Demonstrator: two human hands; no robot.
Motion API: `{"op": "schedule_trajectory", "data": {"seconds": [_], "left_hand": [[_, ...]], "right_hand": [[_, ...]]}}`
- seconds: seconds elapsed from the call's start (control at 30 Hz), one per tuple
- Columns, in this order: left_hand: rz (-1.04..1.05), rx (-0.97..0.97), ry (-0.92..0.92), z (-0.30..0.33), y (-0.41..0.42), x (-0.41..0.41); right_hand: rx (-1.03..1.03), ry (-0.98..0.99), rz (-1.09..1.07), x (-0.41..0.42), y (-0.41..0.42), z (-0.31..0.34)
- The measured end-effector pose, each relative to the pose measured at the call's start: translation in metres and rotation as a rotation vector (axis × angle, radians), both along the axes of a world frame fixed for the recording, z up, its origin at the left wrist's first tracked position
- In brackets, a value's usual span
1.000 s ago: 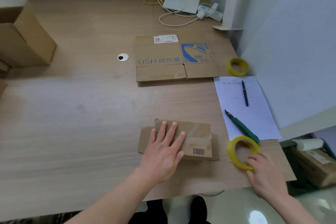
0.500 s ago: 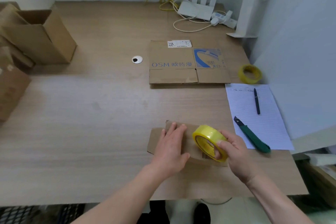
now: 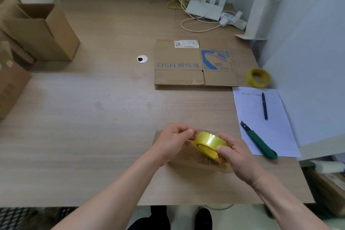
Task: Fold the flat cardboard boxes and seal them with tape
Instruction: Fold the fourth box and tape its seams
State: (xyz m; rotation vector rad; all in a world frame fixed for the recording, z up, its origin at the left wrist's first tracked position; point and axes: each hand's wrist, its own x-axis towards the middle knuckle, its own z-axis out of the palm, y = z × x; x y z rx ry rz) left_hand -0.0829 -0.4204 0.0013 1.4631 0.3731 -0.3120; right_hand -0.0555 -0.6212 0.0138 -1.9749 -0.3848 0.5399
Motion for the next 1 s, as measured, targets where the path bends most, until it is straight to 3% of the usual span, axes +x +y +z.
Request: {"op": "schedule_trajectory", "data": {"seconds": [0.43,0.53,0.63,0.7,0.83,1.0], "left_hand": [[0.183,0.066,0.091,-0.009,-0.007,-0.006],[0.191,0.156,0.087,-0.014,-0.008,-0.008],[0.221,0.231,0.073,-0.016,-0.009,-0.01],[0.262,0.233,0.076,-0.016,-0.01,-0.011],[0.383,0.184,0.133,-0.024,-0.01,-0.01],[0.416,0.632,0.001,-0.03,-0.004,-0.018]], "right_hand": [[-0.118,-0.129,0.12,-0.004,0.008,0.002],[-0.061,-0.08,0.122,-0.006,0.008,-0.002],[0.05,0.063,-0.042,-0.008,0.009,-0.01],[0.136,0.165,-0.156,-0.009,0.006,-0.019],[0.2,0.232,-0.166,-0.008,0.007,-0.025],[0.209,0.194,-0.259,-0.005,0.019,-0.026]]}}
